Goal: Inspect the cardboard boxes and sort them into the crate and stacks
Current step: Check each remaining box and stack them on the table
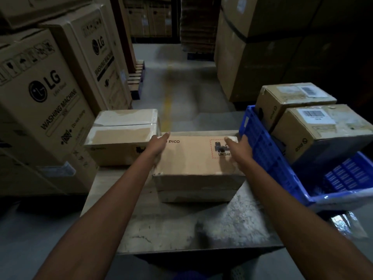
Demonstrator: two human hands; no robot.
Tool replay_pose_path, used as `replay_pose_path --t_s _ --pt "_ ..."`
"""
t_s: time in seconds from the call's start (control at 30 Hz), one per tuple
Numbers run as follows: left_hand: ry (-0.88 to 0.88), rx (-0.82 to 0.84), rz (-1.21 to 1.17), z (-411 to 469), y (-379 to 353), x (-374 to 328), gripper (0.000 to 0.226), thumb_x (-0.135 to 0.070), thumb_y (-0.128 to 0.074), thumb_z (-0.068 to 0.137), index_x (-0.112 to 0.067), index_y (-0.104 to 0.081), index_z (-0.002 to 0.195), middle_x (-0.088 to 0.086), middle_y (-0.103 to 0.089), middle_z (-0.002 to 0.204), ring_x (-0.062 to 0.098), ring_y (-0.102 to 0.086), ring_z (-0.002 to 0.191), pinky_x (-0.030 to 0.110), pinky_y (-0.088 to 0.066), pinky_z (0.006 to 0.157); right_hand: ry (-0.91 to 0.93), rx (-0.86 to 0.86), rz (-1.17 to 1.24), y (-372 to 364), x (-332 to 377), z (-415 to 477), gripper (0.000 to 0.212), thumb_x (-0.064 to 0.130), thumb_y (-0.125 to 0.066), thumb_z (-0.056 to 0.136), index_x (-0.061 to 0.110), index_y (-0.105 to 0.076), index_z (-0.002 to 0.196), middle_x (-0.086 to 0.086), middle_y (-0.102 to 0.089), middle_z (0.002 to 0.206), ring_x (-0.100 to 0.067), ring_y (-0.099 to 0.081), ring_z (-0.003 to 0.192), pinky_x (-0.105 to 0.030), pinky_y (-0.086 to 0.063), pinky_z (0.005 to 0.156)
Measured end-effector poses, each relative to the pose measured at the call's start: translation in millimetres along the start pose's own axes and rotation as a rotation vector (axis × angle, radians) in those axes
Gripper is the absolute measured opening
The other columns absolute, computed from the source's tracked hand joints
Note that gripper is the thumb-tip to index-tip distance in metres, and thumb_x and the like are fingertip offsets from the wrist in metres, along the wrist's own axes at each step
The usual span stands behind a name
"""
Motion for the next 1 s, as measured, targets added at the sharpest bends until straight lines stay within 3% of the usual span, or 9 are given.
replay_pose_path --t_s 0.07,0.2,0.3,0.4,0.53,0.7,0.77,0.87,1.0 --pt "-0.054 -0.064 -0.006 -4.2 3.1 -4.6 0.105 -0.089 -0.049 0.056 -0.01 -0.059 0.125 0.013 -0.066 0.124 0.034 -0.063 0.112 0.052 -0.05 0.099 -0.011 -0.061 0.034 3.4 -0.1 -2.6 0.062 0.046 -0.056 0.1 0.02 -0.035 0.151 -0.003 -0.053 0.131 -0.014 -0.059 0.092 -0.028 -0.049 0.072" --pt "-0.127 -0.192 -0.171 -60.6 9.9 -30.4 0.058 -0.064 -0.052 0.091 -0.008 -0.058 0.109 0.008 -0.065 0.101 0.026 -0.062 0.092 0.041 -0.054 0.082 0.004 -0.175 0.007 16.6 -1.6 -5.8 0.052 0.068 -0.05 0.091 0.027 -0.052 0.124 -0.006 -0.057 0.117 -0.021 -0.061 0.092 -0.042 -0.054 0.078" --pt "-0.161 -0.238 -0.182 -74.6 9.3 -12.2 0.033 -0.039 -0.062 0.096 -0.008 -0.054 0.1 0.005 -0.057 0.091 0.019 -0.053 0.079 0.031 -0.043 0.062 0.001 -0.212 0.043 21.1 -14.2 -14.0 0.041 0.054 -0.061 0.092 0.023 -0.05 0.116 -0.005 -0.057 0.114 -0.016 -0.059 0.084 -0.031 -0.044 0.059" --pt "-0.152 -0.193 -0.1 -85.1 6.3 22.9 0.021 -0.023 -0.068 0.092 -0.01 -0.057 0.102 0.008 -0.061 0.102 0.02 -0.056 0.083 0.03 -0.047 0.064 -0.011 -0.21 -0.018 16.9 -43.0 -26.4 0.036 0.037 -0.069 0.091 0.02 -0.047 0.115 -0.008 -0.056 0.12 -0.02 -0.06 0.09 -0.028 -0.042 0.056" --pt "-0.108 -0.064 0.007 -99.1 0.8 72.7 0.031 -0.018 -0.07 0.086 -0.022 -0.059 0.115 0.006 -0.059 0.123 0.025 -0.058 0.106 0.038 -0.054 0.088 -0.061 -0.22 -0.121 8.1 -86.1 -50.6 0.038 0.029 -0.069 0.09 0.017 -0.046 0.118 -0.011 -0.053 0.125 -0.025 -0.057 0.096 -0.04 -0.052 0.075" --pt "-0.177 -0.005 0.266 -112.6 -1.4 89.6 0.041 -0.008 -0.07 0.085 -0.018 -0.061 0.123 0.006 -0.057 0.13 0.024 -0.055 0.11 0.032 -0.049 0.087 -0.15 -0.171 -0.231 4.2 -117.4 -71.7 0.046 0.032 -0.064 0.093 0.015 -0.046 0.131 -0.014 -0.049 0.133 -0.031 -0.058 0.107 -0.048 -0.054 0.088" --pt "-0.271 -0.003 0.437 -108.0 2.9 81.4 0.046 -0.013 -0.074 0.084 -0.014 -0.06 0.128 0.009 -0.054 0.137 0.026 -0.053 0.12 0.031 -0.044 0.094 -0.044 -0.189 -0.38 3.8 -106.2 -72.7 0.052 0.035 -0.067 0.091 0.017 -0.045 0.135 -0.013 -0.049 0.134 -0.031 -0.057 0.109 -0.047 -0.053 0.09" --pt "-0.413 0.068 0.692 -103.6 2.7 57.3 0.068 -0.024 -0.079 0.083 -0.015 -0.049 0.143 0.01 -0.037 0.154 0.027 -0.039 0.14 0.034 -0.035 0.109 0.316 -0.193 -0.631 -12.4 -69.6 -74.0 0.062 0.04 -0.07 0.089 0.02 -0.044 0.141 -0.011 -0.048 0.139 -0.029 -0.053 0.121 -0.047 -0.049 0.099" --pt "-0.488 0.338 1.084 -96.2 -18.1 38.2 0.09 -0.036 -0.075 0.086 -0.03 -0.022 0.158 0.008 -0.001 0.167 0.031 -0.003 0.154 0.046 -0.017 0.122 0.474 0.155 -0.737 -63.3 -41.0 -81.7 0.064 0.041 -0.063 0.094 0.025 -0.039 0.151 -0.007 -0.038 0.156 -0.028 -0.041 0.139 -0.048 -0.046 0.105"
Point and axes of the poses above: each hand's wrist, its own z-axis towards the middle knuckle, its own y-axis out of the back of the hand, x = y × z, the point moved 3 cm from there along z, towards the middle knuckle
